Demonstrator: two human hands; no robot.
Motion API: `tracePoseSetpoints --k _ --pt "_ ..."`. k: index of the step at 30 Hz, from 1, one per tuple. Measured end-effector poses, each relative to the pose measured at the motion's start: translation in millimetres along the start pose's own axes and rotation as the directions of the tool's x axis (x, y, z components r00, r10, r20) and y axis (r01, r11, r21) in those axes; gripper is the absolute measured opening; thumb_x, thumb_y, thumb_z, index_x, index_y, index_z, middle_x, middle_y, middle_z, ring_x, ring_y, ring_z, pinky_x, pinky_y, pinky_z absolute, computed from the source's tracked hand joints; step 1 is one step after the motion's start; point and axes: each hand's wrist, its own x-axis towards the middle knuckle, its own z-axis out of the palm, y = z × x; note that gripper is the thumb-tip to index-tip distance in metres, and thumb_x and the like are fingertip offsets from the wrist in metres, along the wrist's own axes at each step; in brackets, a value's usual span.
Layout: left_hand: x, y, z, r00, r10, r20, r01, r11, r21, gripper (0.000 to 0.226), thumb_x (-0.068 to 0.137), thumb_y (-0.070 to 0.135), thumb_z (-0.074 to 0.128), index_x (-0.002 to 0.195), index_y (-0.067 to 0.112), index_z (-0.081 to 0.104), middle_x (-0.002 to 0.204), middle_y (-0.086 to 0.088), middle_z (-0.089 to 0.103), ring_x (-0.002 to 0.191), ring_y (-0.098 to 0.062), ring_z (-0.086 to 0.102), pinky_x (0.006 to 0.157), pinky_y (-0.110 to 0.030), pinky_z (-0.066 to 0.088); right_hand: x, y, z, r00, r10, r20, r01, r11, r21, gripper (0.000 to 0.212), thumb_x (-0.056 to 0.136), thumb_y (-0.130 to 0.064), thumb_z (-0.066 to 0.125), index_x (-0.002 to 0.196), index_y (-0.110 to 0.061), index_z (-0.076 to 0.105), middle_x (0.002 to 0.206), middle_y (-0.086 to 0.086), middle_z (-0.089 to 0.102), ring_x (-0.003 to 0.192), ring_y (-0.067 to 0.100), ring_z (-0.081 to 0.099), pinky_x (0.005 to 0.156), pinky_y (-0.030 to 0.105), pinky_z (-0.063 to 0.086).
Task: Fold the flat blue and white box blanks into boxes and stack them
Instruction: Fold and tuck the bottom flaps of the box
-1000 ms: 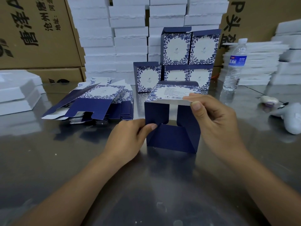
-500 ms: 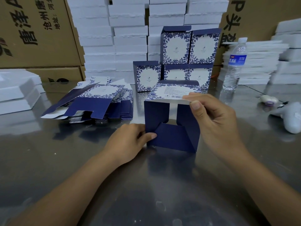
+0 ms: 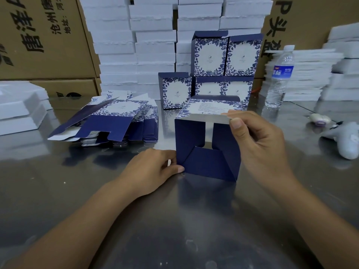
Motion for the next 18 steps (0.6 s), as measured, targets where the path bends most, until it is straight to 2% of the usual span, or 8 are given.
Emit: tracePoseSetpoints --k 3,7,10,12,14,16,18 --pt "1.0 0.0 1.3 1.000 0.007 -0.005 -0.007 1.000 -0.017 0.032 0.086 0.049 0.056 0.062 0.033 0.043 0.056 0.007 0.046 0.055 -0.004 0.045 0.050 -0.026 0.025 -0.3 -0.6 0.5 1.000 0.009 -0.008 -0.009 1.000 0.008 0.017 0.084 -0.047 0.050 0.084 -0.033 0.059 0.088 -0.016 0.062 0.087 -0.008 0.055 0.081 0.014 0.041" --pt "1.0 0.8 1.3 1.000 -0.003 -0.012 0.003 1.000 -0.008 0.031 0.086 0.051 0.056 0.063 0.033 0.044 0.057 0.007 0.046 0.056 -0.002 0.045 0.049 -0.025 0.023 -1.0 2.3 0.0 1.000 0.013 0.007 -0.013 1.000 -0.014 0.022 0.092 -0.039 0.048 0.085 -0.024 0.063 0.091 -0.010 0.064 0.092 0.004 0.058 0.083 0.016 0.041" --pt "-0.2 2.0 1.1 1.000 0.018 -0.006 -0.018 1.000 -0.015 0.031 0.084 0.053 0.056 0.064 0.031 0.045 0.056 0.009 0.045 0.058 0.004 0.046 0.048 -0.025 0.023 -0.3 1.9 -0.2 0.998 0.059 -0.024 -0.057 0.996 0.065 0.037 0.089 -0.043 0.041 0.070 -0.021 0.063 0.092 -0.008 0.065 0.094 0.004 0.059 0.085 0.013 0.039" --pt "-1.1 3.2 1.0 0.999 0.048 -0.002 -0.048 0.998 -0.035 0.033 0.081 0.059 0.054 0.067 0.028 0.050 0.054 0.010 0.045 0.059 0.006 0.046 0.048 -0.025 0.023 -0.6 1.6 -0.7 0.997 0.069 -0.030 -0.068 0.997 0.030 0.028 0.088 -0.035 0.052 0.064 -0.021 0.057 0.092 -0.007 0.064 0.092 0.001 0.058 0.083 0.013 0.038" --pt "-2.0 5.3 0.3 0.996 0.083 0.012 -0.083 0.995 -0.055 0.040 0.076 0.065 0.052 0.068 0.026 0.050 0.057 0.016 0.050 0.059 0.004 0.046 0.048 -0.024 0.023 -2.0 3.3 -2.5 0.998 0.065 -0.009 -0.066 0.994 -0.082 0.009 0.079 -0.030 0.064 0.077 -0.027 0.056 0.096 -0.010 0.062 0.093 0.000 0.057 0.082 0.013 0.040" --pt "-2.8 6.7 0.2 0.992 0.126 0.027 -0.124 0.990 -0.070 0.044 0.072 0.069 0.051 0.066 0.025 0.048 0.060 0.024 0.050 0.058 0.002 0.046 0.047 -0.020 0.022 -4.5 3.9 -4.0 0.998 0.057 0.010 -0.054 0.978 -0.200 0.029 0.073 -0.035 0.071 0.094 -0.037 0.051 0.103 -0.021 0.056 0.097 -0.004 0.054 0.083 0.010 0.040" --pt "-2.9 7.0 -0.1 0.988 0.154 0.023 -0.150 0.980 -0.128 0.049 0.068 0.072 0.051 0.065 0.023 0.051 0.055 0.018 0.049 0.054 -0.001 0.045 0.049 -0.018 0.028 -4.9 6.0 -4.9 1.000 -0.014 0.014 0.017 0.953 -0.302 0.040 0.072 -0.033 0.074 0.104 -0.034 0.051 0.104 -0.019 0.053 0.097 -0.004 0.050 0.085 0.006 0.037"
